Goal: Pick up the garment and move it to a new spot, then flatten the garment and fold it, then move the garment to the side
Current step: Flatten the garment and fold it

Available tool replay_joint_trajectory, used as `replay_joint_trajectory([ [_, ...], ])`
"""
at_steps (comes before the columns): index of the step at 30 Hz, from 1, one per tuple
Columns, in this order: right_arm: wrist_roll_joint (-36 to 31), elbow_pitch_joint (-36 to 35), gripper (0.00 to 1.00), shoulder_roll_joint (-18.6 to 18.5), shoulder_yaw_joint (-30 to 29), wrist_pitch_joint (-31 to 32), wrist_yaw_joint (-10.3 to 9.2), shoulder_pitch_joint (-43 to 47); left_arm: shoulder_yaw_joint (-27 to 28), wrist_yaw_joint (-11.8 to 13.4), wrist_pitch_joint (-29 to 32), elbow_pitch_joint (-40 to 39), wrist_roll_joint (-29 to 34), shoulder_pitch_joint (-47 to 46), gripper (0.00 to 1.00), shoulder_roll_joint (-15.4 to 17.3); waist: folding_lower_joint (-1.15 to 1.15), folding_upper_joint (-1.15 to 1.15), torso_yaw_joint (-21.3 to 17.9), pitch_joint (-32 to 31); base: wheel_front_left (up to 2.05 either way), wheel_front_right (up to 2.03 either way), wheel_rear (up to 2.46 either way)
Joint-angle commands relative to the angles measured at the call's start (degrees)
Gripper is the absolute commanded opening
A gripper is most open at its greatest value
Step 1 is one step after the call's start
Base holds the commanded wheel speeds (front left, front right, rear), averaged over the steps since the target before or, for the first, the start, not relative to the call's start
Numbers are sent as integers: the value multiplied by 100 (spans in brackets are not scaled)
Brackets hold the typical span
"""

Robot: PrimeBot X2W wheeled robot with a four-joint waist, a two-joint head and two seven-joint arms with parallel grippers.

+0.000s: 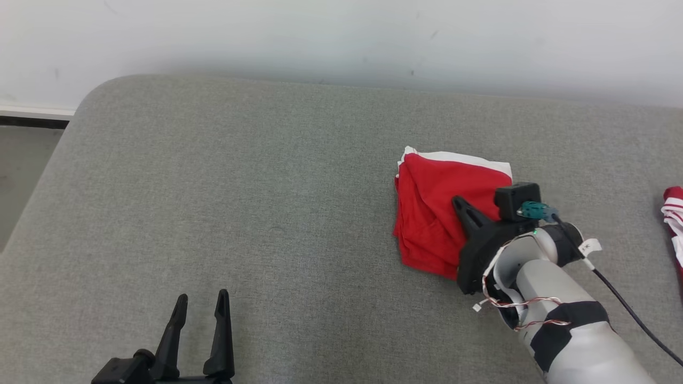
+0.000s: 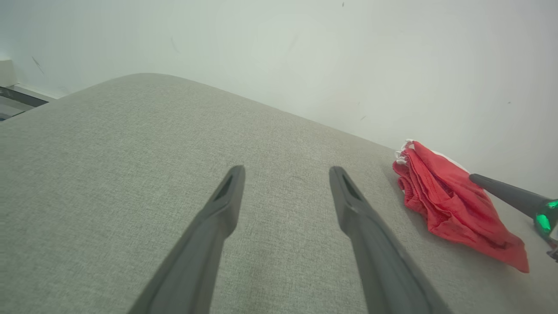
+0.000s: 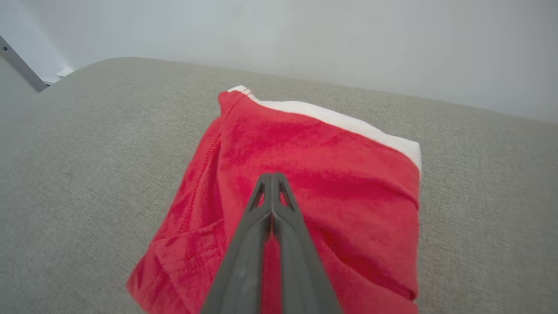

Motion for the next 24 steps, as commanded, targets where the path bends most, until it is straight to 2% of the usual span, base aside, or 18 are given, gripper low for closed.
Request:
replay_joint_trajectory([
  [1, -106, 10, 0, 63, 93, 24, -16, -42, 23, -4, 1, 27, 12, -46, 100, 0, 0, 0, 43, -15, 0, 0, 0],
  [4, -152, -70, 0, 219, 247, 35, -16, -55, 44, 2, 1, 40, -19, -18, 100, 0, 0, 0, 74, -54, 0, 0, 0],
  [16, -147, -727, 0, 356, 535, 65, -16, 407, 128, 35, 1, 15, 22, 116, 100, 1, 0, 0, -14, -216, 0, 0, 0],
  [20, -101, -1009, 0, 298, 347, 43, -16, 711, 156, 55, 1, -7, 47, 173, 100, 0, 0, 0, -112, -308, 0, 0, 0],
  [24, -258, -1000, 0, 209, 53, 190, -16, 935, 143, 64, 1, -9, 76, 199, 100, 1, 0, 0, -197, -349, 0, 0, 0],
])
